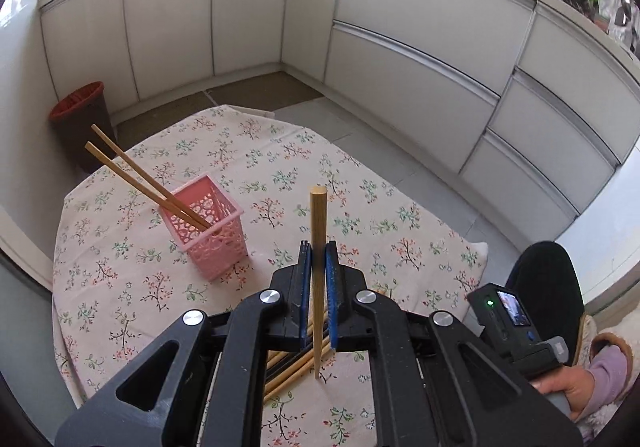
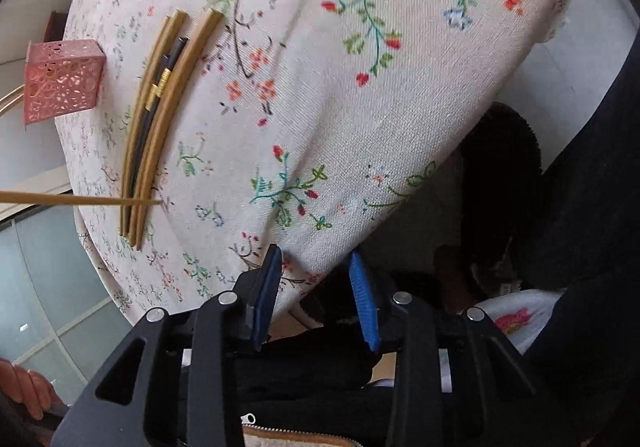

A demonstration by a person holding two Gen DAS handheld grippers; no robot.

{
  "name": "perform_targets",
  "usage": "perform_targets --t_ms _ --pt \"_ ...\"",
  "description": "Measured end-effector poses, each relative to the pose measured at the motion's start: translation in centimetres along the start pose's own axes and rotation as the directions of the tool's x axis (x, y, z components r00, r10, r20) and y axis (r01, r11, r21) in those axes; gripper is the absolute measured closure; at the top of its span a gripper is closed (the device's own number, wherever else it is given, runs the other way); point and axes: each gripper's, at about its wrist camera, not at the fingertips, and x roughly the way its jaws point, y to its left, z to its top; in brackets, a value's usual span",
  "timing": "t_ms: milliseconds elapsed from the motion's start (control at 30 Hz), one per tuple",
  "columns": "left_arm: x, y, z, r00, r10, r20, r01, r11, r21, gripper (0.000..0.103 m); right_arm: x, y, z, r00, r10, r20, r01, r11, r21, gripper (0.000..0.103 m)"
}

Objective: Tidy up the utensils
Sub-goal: 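Grasp a chopstick with the right gripper while the left gripper holds its chopstick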

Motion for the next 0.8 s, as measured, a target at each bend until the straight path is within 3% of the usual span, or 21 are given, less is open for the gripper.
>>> perform_targets --t_ms 267,367,533,633,800 --pt "-2.4 1.0 1.0 0.996 0.015 0.088 -0.008 0.996 -0.084 0.097 -5.2 3.5 0.6 0.986 0.059 0.153 -0.035 0.987 -0.155 0.067" --pt "-4.0 0.8 1.3 0.992 0.034 0.123 -0.023 0.996 -0.091 0.097 -5.0 3.6 2.6 0.983 0.114 0.145 -0.100 0.990 -0.098 0.067" --pt "-6.1 0.4 1.9 0.986 0.051 0.160 -0.040 0.997 -0.072 0.097 -3.2 2.8 6.8 0.978 0.186 0.100 -0.196 0.974 0.111 0.072" --pt "-6.8 0.3 2.1 0.982 0.053 0.182 -0.040 0.997 -0.073 0.097 -2.7 4.2 8.3 0.985 0.136 0.105 -0.148 0.982 0.121 0.079" --pt "-7.1 0.8 2.1 0.977 0.043 0.208 -0.028 0.997 -0.076 0.097 -1.1 7.3 9.2 0.994 0.035 0.100 -0.045 0.995 0.093 0.080"
